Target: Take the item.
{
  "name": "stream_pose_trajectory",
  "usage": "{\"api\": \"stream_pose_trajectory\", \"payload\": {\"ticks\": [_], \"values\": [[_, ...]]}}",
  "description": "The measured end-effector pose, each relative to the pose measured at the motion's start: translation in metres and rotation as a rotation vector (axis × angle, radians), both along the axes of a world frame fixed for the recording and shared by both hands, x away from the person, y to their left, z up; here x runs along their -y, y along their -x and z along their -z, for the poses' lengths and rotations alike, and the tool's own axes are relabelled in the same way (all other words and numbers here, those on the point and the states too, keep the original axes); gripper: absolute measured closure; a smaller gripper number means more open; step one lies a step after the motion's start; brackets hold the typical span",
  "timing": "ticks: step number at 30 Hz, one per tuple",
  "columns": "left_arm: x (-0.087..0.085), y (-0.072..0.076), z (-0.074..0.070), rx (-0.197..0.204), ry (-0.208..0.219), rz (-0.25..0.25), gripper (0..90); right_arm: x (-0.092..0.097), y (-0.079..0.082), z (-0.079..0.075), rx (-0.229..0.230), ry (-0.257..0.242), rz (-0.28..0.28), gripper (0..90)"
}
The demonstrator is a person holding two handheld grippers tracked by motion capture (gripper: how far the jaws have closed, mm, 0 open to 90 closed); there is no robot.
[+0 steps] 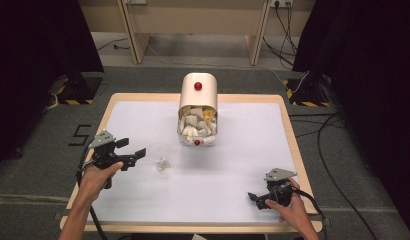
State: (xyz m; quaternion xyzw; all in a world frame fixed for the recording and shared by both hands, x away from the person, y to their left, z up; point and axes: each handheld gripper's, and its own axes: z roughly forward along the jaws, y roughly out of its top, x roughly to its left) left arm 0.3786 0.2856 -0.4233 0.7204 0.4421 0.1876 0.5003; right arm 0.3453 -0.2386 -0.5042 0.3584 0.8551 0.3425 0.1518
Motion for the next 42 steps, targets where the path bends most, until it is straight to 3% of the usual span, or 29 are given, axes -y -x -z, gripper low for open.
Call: {"api": "stream_pose_trajectory", "payload": {"ticks": [7,42], "values": [[-0.006,0.003,0.006,-0.010,-0.024,-0.009,14.7,0.000,0.000,0.000,0.000,0.000,0.000,0.4],[-0.031,0.017,0.049,-0.068,-0.045,-0.076,15.1,0.000,0.000,0.000,0.002,0.000,0.000,0.4]]}}
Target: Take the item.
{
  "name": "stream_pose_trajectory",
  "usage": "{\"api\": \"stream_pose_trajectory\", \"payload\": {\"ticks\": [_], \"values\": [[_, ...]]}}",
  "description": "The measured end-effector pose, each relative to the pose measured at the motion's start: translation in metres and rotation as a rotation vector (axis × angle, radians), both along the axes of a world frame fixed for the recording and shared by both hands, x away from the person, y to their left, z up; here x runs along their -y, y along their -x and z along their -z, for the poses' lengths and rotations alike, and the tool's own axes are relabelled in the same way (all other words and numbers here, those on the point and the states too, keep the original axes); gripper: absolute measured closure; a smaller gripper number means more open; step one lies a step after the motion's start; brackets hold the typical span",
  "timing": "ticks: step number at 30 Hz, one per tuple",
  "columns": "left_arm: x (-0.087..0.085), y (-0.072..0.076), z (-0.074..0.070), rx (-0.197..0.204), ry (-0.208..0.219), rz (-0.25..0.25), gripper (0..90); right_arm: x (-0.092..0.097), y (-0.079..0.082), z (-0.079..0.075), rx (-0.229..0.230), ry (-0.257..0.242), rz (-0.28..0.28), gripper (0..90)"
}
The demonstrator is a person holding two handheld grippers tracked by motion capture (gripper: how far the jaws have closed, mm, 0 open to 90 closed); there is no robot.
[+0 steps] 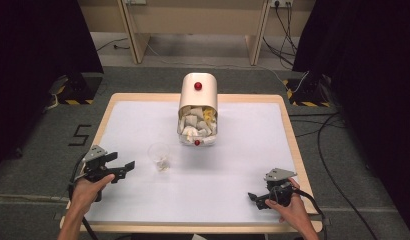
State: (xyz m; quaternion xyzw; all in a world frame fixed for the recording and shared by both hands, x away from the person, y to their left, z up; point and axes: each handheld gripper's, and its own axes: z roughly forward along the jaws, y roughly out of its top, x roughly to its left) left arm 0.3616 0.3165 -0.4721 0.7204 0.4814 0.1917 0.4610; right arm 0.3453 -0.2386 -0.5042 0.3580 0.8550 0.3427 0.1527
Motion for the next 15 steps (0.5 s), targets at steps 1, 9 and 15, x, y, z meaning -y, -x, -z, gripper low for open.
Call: {"api": "stream_pose_trajectory", "payload": {"ticks": [1,9,15], "values": [[0.000,0.000,0.000,0.000,0.000,0.000,15.1,0.000,0.000,0.000,0.000,0.000,0.000,0.4],[0.000,0.010,0.015,-0.023,-0.038,0.006,15.2,0.000,0.000,0.000,-0.001,-0.001,0.001,0.4],[0.004,0.018,0.026,-0.038,-0.068,0.014,15.3,0.000,0.000,0.000,-0.001,0.000,0.000,0.4]]}}
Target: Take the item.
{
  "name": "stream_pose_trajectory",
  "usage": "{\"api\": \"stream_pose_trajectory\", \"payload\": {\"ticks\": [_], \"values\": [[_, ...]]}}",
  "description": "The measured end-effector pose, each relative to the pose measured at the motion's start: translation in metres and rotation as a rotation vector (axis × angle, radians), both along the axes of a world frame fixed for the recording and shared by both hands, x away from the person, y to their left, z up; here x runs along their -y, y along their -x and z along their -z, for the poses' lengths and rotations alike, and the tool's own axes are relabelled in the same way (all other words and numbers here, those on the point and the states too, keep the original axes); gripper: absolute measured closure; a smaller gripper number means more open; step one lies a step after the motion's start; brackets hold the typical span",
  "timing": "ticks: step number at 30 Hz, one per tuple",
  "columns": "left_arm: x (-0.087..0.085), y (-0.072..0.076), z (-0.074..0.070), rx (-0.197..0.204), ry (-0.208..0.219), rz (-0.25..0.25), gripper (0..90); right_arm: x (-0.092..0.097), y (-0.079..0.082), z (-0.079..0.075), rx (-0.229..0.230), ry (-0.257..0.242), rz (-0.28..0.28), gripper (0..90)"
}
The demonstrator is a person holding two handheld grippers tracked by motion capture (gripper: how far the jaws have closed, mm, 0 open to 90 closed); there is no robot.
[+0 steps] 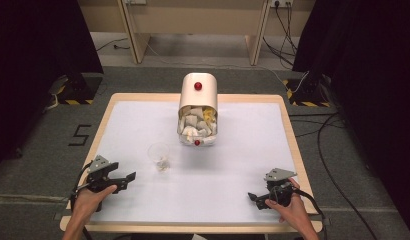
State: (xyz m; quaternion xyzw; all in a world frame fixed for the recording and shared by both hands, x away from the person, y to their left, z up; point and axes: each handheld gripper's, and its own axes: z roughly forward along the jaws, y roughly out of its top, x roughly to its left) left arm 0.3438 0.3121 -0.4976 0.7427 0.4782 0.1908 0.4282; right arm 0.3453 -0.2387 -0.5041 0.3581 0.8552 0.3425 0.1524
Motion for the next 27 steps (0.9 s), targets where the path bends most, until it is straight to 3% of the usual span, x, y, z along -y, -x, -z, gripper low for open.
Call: {"api": "stream_pose_trajectory", "payload": {"ticks": [27], "values": [[0.007,0.037,0.012,-0.010,-0.085,0.031,15.7,0.000,0.000,0.000,0.002,0.000,0.000,0.5]]}}
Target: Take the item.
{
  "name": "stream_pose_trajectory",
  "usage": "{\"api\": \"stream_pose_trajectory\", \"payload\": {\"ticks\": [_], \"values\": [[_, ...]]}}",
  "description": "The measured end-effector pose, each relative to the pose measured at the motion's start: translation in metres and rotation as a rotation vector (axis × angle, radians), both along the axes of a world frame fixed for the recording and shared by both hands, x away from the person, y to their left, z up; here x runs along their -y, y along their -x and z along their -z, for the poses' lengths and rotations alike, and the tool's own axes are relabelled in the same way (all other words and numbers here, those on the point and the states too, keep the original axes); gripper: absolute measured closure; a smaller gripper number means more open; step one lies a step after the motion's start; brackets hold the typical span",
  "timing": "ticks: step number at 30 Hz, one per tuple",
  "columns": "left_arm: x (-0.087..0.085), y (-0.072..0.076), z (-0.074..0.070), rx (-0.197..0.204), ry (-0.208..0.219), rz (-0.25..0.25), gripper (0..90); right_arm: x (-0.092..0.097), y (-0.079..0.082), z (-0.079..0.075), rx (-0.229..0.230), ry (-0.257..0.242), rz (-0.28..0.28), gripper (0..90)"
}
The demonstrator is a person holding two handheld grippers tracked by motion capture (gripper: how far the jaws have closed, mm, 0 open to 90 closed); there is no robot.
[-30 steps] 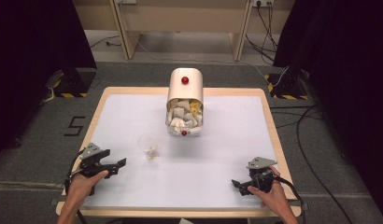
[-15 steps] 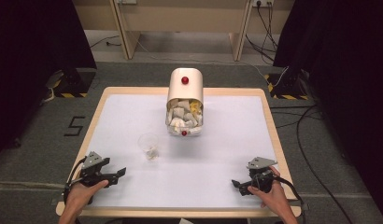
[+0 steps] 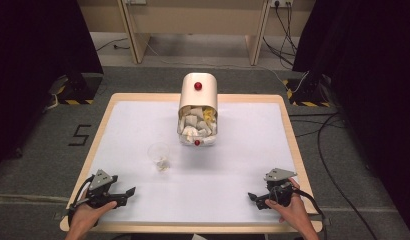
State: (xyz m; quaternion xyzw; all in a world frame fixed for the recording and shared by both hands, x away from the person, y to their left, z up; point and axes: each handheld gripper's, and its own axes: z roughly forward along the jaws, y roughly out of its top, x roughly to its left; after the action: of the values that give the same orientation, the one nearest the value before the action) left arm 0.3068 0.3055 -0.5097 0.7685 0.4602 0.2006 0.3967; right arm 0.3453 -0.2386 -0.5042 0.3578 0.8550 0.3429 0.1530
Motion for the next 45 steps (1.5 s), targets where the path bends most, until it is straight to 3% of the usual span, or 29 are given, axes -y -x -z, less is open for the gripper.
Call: {"api": "stream_pose_trajectory", "payload": {"ticks": [9,13,23,45], "values": [[0.005,0.009,0.008,0.021,-0.040,0.005,15.6,0.000,0.000,0.000,0.000,0.000,0.000,0.5],[0.004,0.013,0.009,0.050,-0.052,-0.004,15.5,0.000,0.000,0.000,0.001,0.000,0.000,0.5],[0.005,0.027,0.017,0.094,0.007,-0.043,15.5,0.000,0.000,0.000,0.002,0.000,0.000,0.5],[0.004,0.027,0.018,0.094,0.012,-0.042,15.4,0.000,0.000,0.000,0.002,0.000,0.000,0.5]]}}
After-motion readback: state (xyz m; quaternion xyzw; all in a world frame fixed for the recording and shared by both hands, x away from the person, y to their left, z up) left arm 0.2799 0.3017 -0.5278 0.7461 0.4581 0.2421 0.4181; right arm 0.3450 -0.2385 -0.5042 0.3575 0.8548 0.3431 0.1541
